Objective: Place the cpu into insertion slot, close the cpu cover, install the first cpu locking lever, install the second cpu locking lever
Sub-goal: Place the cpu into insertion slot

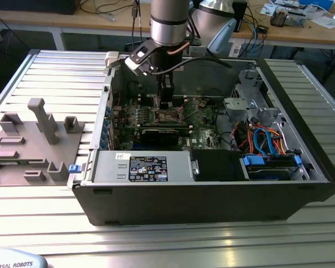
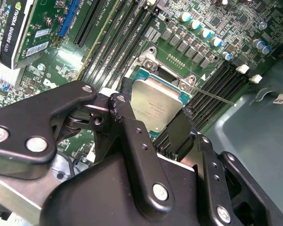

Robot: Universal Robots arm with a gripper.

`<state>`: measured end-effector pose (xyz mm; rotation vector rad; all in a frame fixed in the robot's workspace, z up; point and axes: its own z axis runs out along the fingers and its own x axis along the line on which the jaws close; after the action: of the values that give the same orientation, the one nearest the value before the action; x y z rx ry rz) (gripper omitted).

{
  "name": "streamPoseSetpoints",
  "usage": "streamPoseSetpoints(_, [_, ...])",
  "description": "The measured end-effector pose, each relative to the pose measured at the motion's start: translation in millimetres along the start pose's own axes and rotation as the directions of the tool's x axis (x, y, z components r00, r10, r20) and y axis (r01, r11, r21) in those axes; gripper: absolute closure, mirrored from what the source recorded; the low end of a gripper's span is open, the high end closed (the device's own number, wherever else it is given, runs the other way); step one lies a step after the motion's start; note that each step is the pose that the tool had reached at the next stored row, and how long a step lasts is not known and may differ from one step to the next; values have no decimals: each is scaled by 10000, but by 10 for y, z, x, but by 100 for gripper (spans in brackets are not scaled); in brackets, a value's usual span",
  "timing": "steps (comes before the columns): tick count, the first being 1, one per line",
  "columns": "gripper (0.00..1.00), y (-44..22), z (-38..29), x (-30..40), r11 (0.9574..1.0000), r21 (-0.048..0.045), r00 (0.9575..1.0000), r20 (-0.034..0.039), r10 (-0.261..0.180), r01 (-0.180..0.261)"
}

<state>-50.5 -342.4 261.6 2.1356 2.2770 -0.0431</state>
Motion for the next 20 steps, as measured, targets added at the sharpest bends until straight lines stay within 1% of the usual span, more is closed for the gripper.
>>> streamPoseSetpoints(6, [46,17,31,1,10000,1,10000,2,7,-7])
streamPoseSetpoints(9, [46,27,54,1,10000,3,10000,2,84,-84])
streamPoseSetpoints(13, [46,67,74,0,10000,3,10000,1,92,-92])
streamPoseSetpoints(20, [46,95,106,-1,10000,4,10000,2,92,-92])
